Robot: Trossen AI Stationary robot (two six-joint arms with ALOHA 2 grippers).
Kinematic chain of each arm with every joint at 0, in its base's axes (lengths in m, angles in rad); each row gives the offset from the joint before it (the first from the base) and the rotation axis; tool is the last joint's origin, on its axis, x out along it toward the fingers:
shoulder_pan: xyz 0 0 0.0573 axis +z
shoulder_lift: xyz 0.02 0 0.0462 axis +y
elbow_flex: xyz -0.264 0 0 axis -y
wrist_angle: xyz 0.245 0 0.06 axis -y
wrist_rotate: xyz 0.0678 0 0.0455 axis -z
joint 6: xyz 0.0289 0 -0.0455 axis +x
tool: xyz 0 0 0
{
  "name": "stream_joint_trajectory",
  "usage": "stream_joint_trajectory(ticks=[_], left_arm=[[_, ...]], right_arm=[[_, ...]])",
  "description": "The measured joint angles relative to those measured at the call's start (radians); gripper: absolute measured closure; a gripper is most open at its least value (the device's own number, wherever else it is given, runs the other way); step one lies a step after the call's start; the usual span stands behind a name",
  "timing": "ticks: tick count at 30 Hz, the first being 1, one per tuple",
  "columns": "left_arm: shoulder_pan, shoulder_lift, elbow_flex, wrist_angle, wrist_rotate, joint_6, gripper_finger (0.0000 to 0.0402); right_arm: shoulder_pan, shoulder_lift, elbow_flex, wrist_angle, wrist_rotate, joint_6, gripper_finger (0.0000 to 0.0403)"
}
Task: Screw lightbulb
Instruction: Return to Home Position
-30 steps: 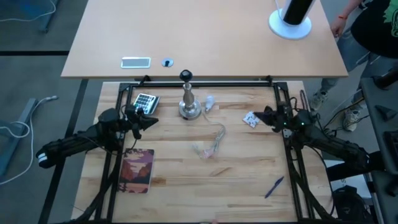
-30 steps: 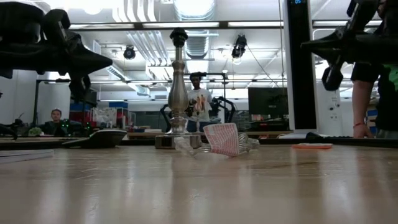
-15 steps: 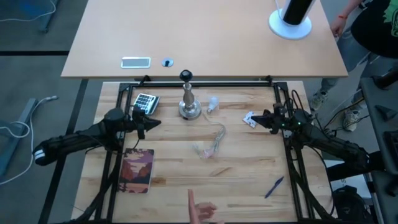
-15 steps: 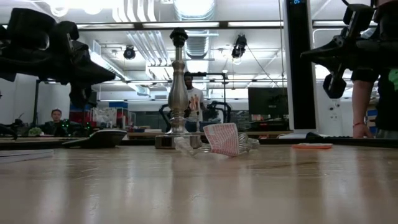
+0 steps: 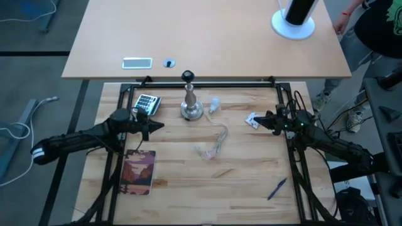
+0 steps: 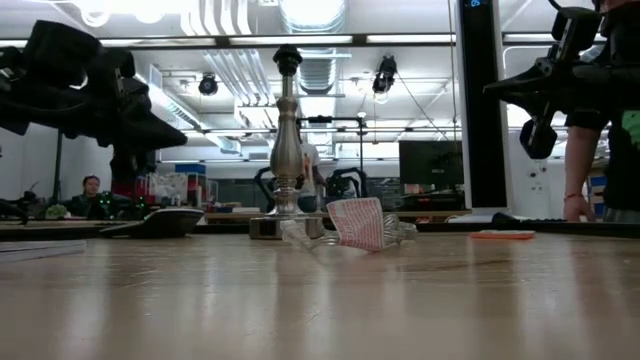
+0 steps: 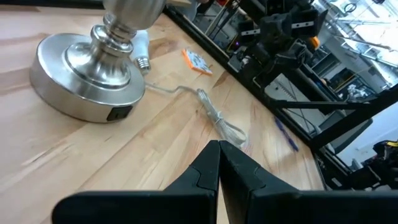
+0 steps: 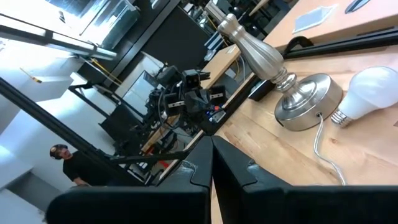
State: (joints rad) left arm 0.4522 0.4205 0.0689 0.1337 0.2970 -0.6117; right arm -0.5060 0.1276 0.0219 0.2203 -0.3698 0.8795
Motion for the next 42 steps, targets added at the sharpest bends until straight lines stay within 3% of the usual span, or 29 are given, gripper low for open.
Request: stream_joint_trajectory(ticks=[42], left_arm=[[0.0, 0.135, 0.0, 0.001, 0.0, 0.0, 0.0401]], right_arm=[[0.0, 0.0, 0.0, 0.0, 0.001, 0.0, 0.04]])
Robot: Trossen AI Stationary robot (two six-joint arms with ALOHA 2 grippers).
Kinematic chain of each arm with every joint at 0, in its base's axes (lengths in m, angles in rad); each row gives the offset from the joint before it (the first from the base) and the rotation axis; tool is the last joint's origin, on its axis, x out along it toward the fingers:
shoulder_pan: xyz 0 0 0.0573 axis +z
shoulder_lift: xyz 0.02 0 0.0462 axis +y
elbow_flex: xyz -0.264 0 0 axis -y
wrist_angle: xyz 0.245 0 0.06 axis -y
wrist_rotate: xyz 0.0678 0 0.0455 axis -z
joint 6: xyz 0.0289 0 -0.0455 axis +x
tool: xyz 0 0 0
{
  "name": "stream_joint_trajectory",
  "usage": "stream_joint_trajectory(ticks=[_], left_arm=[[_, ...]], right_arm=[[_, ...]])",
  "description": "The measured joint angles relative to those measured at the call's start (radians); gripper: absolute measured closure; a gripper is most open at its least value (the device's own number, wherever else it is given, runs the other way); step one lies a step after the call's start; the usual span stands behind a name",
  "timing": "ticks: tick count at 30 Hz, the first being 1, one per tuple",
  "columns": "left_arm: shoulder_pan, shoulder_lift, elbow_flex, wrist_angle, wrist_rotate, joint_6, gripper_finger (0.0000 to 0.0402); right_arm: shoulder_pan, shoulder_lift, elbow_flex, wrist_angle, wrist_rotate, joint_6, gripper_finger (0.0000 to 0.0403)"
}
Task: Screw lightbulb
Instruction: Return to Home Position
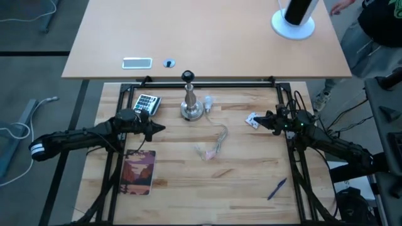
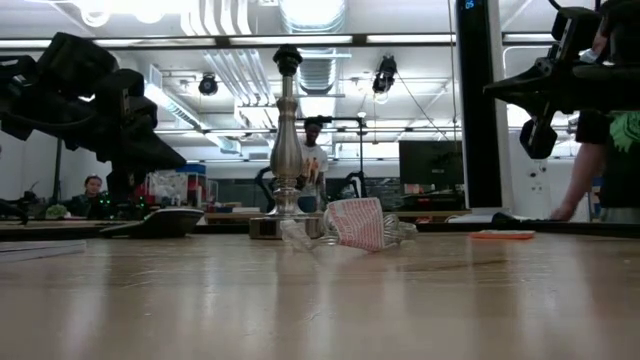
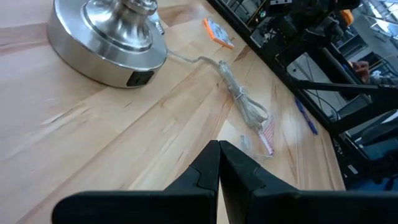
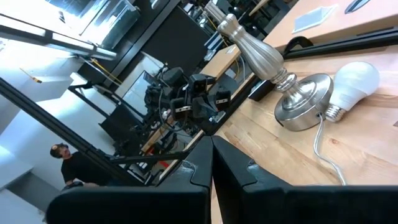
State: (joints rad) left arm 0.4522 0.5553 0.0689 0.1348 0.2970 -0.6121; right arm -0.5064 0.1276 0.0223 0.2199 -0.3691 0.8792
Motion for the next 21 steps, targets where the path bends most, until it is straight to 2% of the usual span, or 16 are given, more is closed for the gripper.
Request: stream_joint_trajectory(ticks=[21], left_arm=[[0.0, 0.032, 0.0, -0.001, 0.0, 0.0, 0.0401]], right_arm=[[0.0, 0.0, 0.0, 0.0, 0.0, 0.0, 0.0401]])
